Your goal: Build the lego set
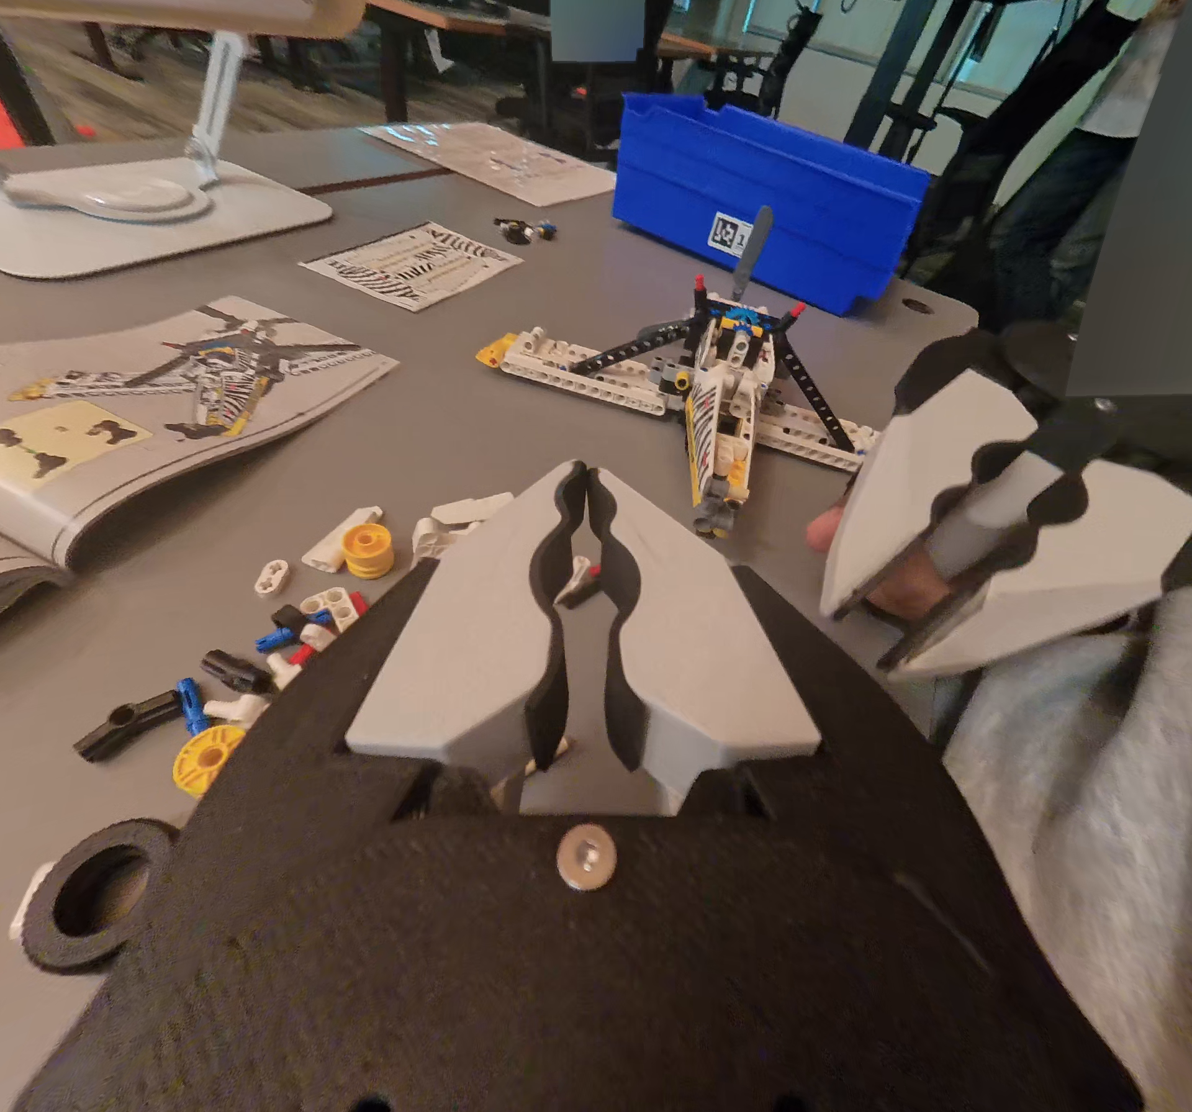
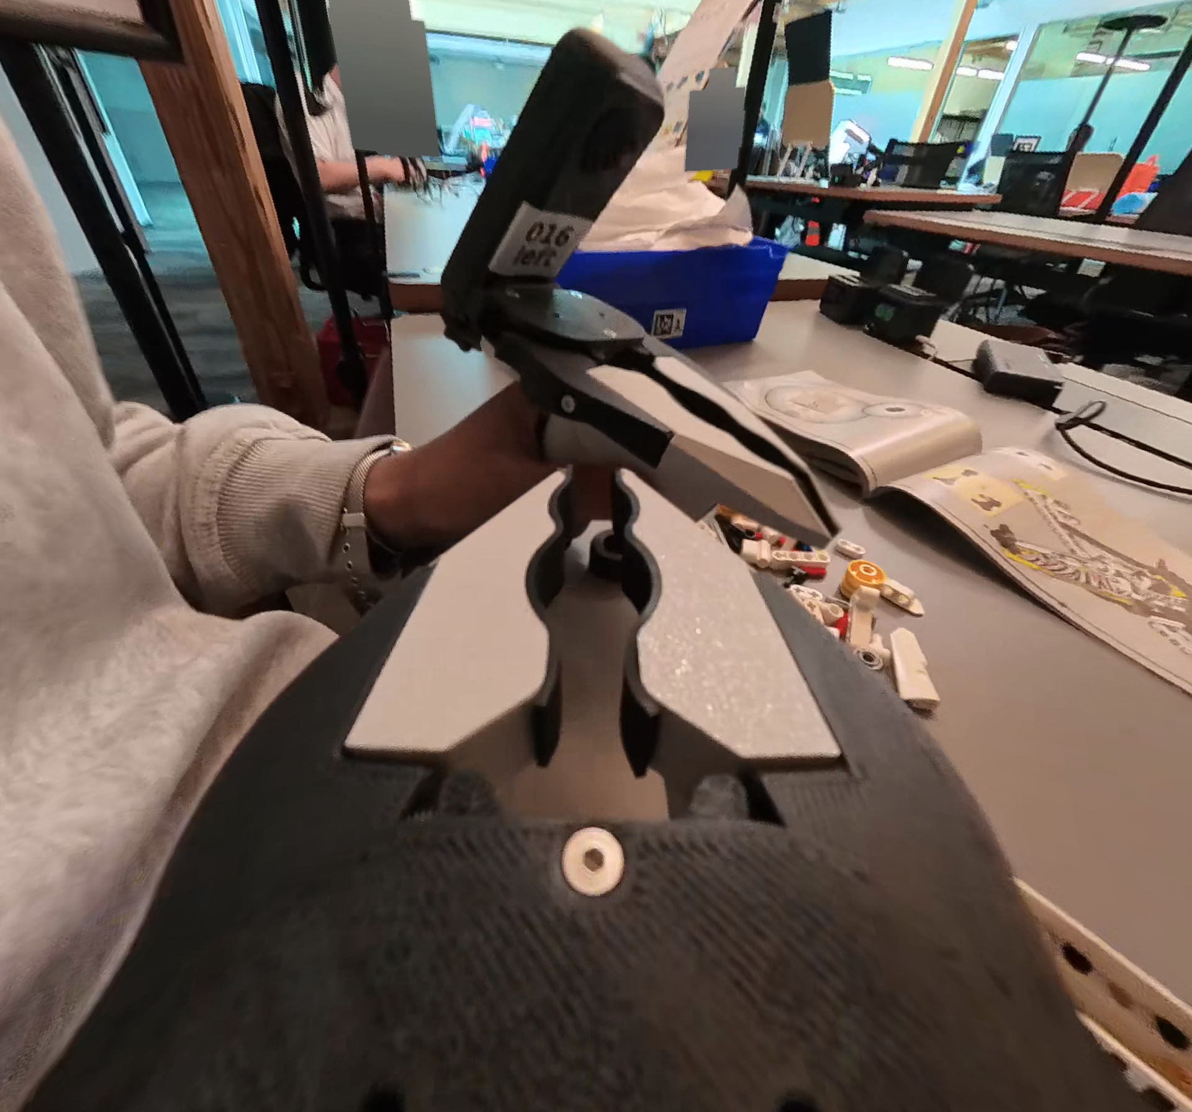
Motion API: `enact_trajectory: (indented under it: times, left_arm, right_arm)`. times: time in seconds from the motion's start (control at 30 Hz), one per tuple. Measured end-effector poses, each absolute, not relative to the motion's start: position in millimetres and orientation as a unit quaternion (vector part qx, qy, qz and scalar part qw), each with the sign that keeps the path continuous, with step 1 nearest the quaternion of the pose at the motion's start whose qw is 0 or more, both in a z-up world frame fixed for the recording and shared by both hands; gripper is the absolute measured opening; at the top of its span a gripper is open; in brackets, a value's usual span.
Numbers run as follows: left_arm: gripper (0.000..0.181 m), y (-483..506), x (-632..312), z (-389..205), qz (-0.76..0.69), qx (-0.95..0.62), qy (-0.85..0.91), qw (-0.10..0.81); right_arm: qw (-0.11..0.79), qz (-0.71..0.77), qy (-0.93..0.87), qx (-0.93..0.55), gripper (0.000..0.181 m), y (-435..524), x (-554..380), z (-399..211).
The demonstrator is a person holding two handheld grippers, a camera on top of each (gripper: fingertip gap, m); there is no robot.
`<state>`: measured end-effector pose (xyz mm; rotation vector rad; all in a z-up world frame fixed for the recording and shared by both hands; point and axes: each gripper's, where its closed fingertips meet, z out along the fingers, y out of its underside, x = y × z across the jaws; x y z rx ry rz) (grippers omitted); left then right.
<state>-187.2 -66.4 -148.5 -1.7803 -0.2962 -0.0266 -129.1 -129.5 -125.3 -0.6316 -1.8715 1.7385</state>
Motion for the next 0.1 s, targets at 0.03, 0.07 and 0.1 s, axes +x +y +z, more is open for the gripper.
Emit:
enact_trajectory:
  times: [0.03,0.07,0.1]
  left_arm:
    - [0.000,-65.6,-186.4,-149.4,-0.011,-0.777,-0.127,0.617]
    - [0.000,-65.3,-186.3,-149.9,-0.009,-0.778,-0.126,0.615]
    - [0.000,-65.0,-186.1,-150.3,-0.009,-0.779,-0.126,0.614]
  right_arm:
    - [0.248,0.651,-0.679,-0.233,0.008,-126.8,-128.1,-122.1]
    - [0.247,0.659,-0.671,-0.234,0.007,-124.6,-127.4,-119.7]
    - [0.248,0.663,-0.667,-0.233,0.007,-123.5,-126.6,-118.3]
